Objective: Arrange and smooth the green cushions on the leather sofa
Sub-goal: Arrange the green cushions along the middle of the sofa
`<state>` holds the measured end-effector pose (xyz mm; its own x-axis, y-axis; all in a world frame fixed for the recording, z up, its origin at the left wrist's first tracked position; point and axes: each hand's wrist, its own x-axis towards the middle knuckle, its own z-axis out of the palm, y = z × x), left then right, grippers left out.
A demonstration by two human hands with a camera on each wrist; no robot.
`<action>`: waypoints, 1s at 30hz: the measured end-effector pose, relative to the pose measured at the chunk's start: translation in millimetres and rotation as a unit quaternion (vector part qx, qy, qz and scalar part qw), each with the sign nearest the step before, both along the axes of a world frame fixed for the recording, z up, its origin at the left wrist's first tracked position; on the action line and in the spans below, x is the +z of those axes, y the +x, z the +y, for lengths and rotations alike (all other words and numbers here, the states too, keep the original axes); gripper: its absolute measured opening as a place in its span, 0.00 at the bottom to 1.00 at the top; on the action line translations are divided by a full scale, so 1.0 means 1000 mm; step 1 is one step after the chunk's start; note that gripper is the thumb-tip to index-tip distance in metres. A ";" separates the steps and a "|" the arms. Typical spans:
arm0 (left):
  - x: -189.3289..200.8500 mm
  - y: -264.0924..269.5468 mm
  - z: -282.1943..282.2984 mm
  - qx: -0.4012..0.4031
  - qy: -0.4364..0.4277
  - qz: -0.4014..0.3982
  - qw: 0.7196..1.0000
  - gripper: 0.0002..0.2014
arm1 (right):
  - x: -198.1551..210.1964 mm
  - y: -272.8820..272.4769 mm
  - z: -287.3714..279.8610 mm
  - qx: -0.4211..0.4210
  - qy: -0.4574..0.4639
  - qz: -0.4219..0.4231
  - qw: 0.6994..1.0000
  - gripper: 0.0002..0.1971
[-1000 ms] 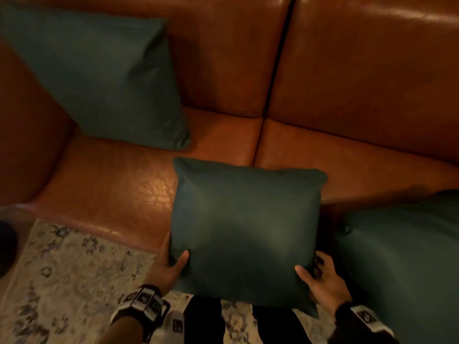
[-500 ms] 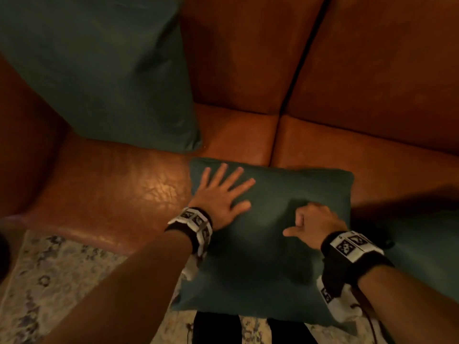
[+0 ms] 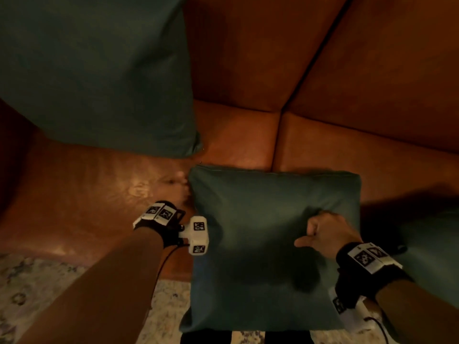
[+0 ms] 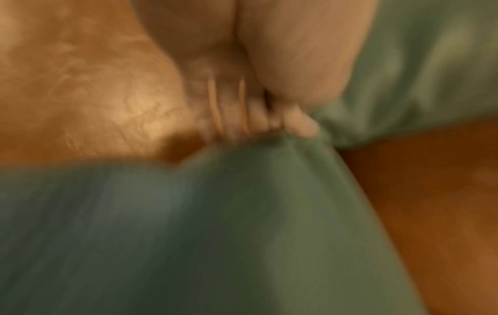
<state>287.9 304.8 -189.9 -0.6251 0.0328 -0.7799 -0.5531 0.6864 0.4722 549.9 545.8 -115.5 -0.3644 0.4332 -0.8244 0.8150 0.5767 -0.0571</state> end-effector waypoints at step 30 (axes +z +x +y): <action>0.064 0.190 0.065 -0.473 -0.117 0.305 0.818 0.31 | 0.022 -0.050 -0.010 0.286 -0.016 0.073 0.955 0.23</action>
